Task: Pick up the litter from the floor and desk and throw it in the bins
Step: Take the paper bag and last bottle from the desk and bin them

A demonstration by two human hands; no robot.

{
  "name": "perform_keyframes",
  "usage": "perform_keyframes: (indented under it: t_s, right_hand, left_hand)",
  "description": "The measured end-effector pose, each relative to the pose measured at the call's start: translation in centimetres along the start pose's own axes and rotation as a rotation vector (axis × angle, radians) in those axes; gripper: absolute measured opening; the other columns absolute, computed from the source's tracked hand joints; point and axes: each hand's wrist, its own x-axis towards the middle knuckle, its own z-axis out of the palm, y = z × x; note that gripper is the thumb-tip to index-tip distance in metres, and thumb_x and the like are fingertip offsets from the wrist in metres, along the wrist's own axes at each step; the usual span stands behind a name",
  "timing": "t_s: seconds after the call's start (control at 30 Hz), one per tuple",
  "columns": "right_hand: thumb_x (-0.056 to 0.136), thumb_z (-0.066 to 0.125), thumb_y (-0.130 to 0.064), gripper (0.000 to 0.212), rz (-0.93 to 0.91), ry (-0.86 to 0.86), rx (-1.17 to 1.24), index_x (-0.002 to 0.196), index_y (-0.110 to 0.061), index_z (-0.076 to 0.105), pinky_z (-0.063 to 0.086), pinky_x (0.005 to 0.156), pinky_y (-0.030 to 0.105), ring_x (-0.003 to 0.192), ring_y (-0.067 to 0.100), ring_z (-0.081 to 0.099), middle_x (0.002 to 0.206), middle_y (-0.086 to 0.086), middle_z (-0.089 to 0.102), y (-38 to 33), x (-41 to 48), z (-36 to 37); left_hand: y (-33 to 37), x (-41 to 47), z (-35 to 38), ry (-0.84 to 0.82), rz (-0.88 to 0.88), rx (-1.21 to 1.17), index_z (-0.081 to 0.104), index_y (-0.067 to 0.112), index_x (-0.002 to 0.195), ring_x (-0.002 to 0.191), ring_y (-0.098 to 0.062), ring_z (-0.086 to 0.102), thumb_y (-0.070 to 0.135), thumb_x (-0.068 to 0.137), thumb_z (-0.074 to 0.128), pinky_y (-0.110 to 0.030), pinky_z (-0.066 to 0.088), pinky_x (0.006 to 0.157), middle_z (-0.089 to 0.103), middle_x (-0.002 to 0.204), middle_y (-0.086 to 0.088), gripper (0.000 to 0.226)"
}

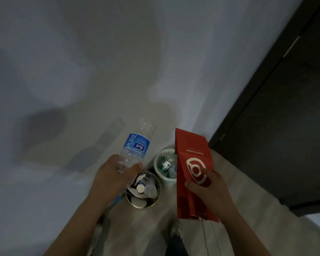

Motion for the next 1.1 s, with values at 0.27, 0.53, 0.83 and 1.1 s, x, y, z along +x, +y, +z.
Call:
perform_keyframes:
  t_s: [0.27,0.53,0.83,1.1]
  right_hand:
    - [0.067,0.079,-0.048,0.077,-0.012,-0.242,-0.206,0.133,-0.025,0.048,0.05,0.097,0.044,0.113,0.021,0.056,0.129,0.0,0.051,0.7,15.7,0.2]
    - [0.066,0.074,-0.054,0.075,0.032,-0.449,-0.437,0.131,-0.026,0.05,0.045,0.1,0.044,0.118,0.025,0.05,0.129,0.003,0.046,4.1,22.9,6.1]
    - [0.068,0.069,-0.059,0.074,0.115,-0.604,-0.599,0.13,-0.025,0.046,0.041,0.102,0.049,0.121,0.029,0.047,0.13,0.006,0.047,11.1,26.9,17.4]
    - [0.066,0.067,-0.066,0.083,0.156,-0.69,-0.749,0.134,-0.026,0.042,0.035,0.105,0.05,0.124,0.031,0.043,0.134,0.008,0.044,17.4,30.7,26.7]
  left_hand:
    - [-2.8,5.8,6.5,0.142,-0.257,0.079,0.05,0.028,0.109,0.07,-0.007,0.065,0.067,0.066,0.07,-0.028,0.054,0.052,0.064,0.084,0.01,0.061]
    - [-10.8,7.8,11.7,0.12,-0.503,0.22,0.052,0.019,0.116,0.069,-0.006,0.062,0.062,0.073,0.067,-0.023,0.046,0.056,0.062,0.078,0.009,0.063]
    - [-22.3,8.6,15.7,0.088,-0.693,0.298,0.051,0.016,0.119,0.065,-0.002,0.056,0.06,0.075,0.067,-0.018,0.037,0.05,0.055,0.073,0.012,0.064]
    - [-30.6,10.0,18.3,0.064,-0.748,0.278,0.051,0.015,0.119,0.066,-0.002,0.058,0.057,0.075,0.069,-0.018,0.037,0.051,0.058,0.074,0.01,0.064]
